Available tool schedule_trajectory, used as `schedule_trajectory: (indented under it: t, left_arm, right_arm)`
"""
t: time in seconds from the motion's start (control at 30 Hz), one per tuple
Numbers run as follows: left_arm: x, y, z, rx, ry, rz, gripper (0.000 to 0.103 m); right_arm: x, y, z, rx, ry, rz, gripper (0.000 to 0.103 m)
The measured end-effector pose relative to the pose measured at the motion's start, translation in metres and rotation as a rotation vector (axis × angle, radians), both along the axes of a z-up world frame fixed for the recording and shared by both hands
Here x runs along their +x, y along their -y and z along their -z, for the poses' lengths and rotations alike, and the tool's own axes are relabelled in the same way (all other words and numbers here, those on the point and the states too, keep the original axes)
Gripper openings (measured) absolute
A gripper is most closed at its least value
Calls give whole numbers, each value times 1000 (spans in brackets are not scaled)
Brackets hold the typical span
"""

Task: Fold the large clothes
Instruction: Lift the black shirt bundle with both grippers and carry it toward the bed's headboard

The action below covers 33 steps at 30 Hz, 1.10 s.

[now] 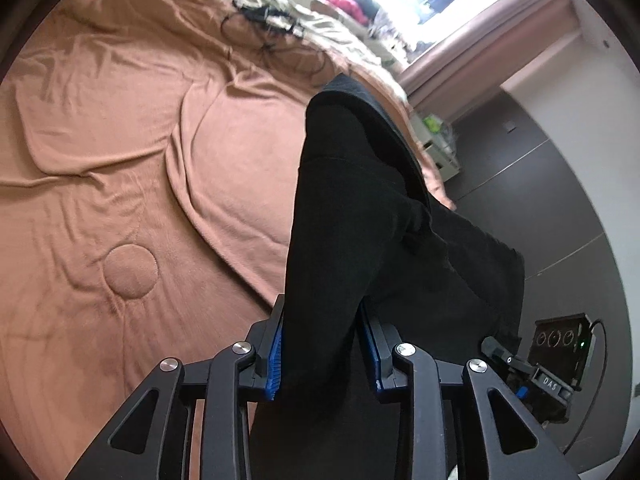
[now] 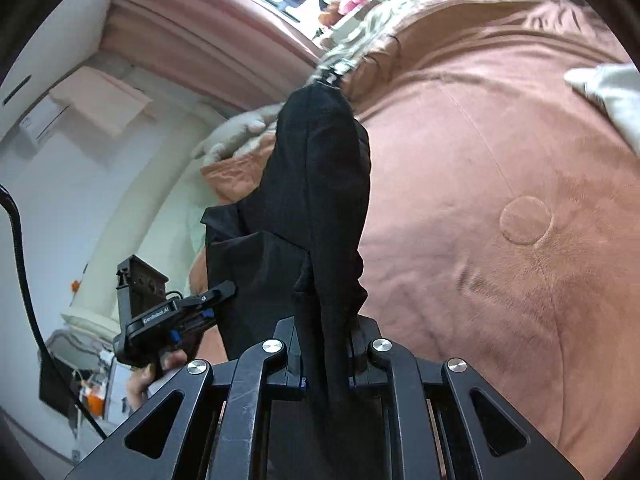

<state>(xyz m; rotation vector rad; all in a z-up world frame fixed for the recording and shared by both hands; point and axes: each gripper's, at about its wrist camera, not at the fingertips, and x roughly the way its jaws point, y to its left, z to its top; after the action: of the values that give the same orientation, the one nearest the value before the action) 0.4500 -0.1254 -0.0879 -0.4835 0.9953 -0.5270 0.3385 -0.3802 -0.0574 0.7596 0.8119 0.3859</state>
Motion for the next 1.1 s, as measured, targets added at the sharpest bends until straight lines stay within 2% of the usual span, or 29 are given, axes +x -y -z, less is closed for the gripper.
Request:
schedule_trajectory:
  t: [0.27, 0.57, 0.87, 1.1]
  left_arm:
    - [-54, -17, -43, -66, 81, -26, 33]
    - [-112, -45, -91, -103, 177, -50, 32]
    - [-165, -97, -135, -132, 279, -108, 32]
    - [-204, -141, -156, -138, 337, -175, 32]
  right_arm:
    - [-59, -22, -50, -38, 122, -25, 14]
    - [-105, -54, -96, -68, 213, -57, 14]
    - [-128, -104, -140, -88, 295, -124, 14]
    - [-141, -146, -157, -84, 338, -193, 14]
